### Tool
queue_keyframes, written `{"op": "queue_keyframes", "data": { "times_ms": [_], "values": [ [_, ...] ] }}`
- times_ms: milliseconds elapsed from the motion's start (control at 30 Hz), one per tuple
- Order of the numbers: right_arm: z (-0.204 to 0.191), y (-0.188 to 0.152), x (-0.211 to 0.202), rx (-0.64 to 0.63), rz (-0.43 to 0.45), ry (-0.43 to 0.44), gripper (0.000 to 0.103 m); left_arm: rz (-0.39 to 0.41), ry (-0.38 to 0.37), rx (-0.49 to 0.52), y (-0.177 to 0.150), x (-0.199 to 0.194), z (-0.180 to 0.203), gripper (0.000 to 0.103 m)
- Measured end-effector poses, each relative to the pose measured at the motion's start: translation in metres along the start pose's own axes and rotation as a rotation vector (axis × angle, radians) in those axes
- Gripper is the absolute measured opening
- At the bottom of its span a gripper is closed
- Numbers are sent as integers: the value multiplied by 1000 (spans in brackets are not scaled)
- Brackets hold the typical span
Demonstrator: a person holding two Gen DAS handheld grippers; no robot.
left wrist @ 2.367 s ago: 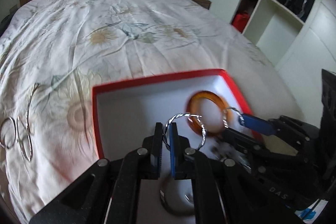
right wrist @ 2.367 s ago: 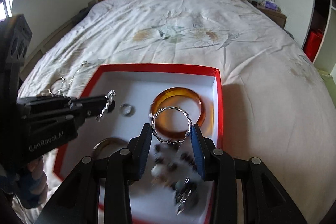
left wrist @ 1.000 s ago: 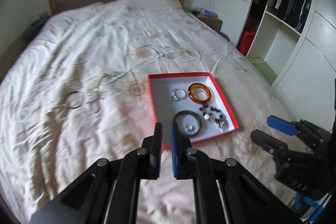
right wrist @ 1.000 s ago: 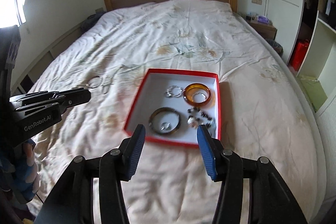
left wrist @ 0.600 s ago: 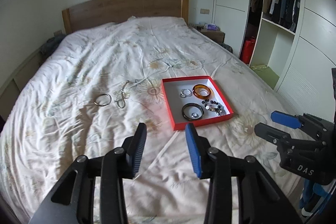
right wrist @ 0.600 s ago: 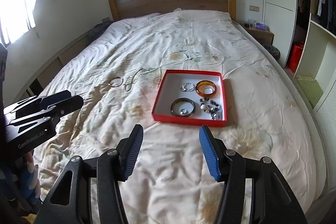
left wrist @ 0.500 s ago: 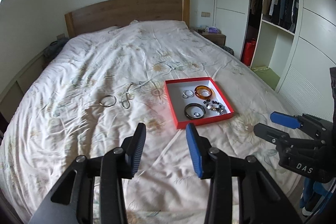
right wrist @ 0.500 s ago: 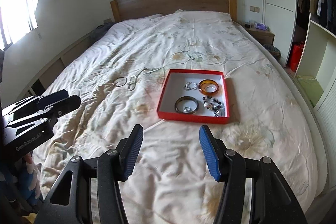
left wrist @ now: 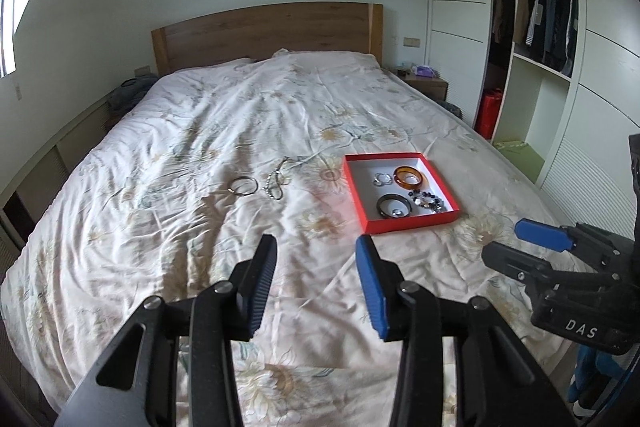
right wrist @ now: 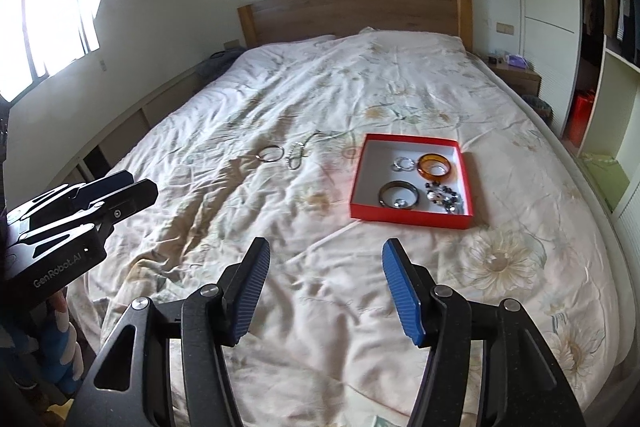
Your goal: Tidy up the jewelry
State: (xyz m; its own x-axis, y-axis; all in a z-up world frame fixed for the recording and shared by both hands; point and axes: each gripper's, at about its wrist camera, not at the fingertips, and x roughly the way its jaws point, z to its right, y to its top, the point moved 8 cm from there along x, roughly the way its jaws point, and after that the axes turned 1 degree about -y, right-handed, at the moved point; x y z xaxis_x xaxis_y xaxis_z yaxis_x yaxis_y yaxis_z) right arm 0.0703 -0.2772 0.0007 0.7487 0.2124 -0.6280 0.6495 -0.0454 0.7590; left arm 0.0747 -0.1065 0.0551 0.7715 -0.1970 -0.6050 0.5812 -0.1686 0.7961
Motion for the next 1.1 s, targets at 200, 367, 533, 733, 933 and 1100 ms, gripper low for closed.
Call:
{"op": "queue_keyframes", "data": {
  "times_ms": [200,367,533,733,933,1100],
  "values": [
    [-19,-1,6,-31,-12,18,60,0,8,-26,-6,-4,-16,40],
    [-34,3,17,-59,-25,33,60,-9,16,-51,-8,3,-29,40],
    [-46,9,34,-87,-46,48,60,-23,26,-76,-9,20,-44,40],
    [-52,18,69,-98,-90,65,60,-78,32,-108,-12,58,-66,40],
    [-49,26,115,-93,-148,75,60,-154,26,-161,-22,114,-94,40],
    [-43,40,165,-93,-189,82,60,-200,-21,-255,-28,170,-123,40]
  ]
}}
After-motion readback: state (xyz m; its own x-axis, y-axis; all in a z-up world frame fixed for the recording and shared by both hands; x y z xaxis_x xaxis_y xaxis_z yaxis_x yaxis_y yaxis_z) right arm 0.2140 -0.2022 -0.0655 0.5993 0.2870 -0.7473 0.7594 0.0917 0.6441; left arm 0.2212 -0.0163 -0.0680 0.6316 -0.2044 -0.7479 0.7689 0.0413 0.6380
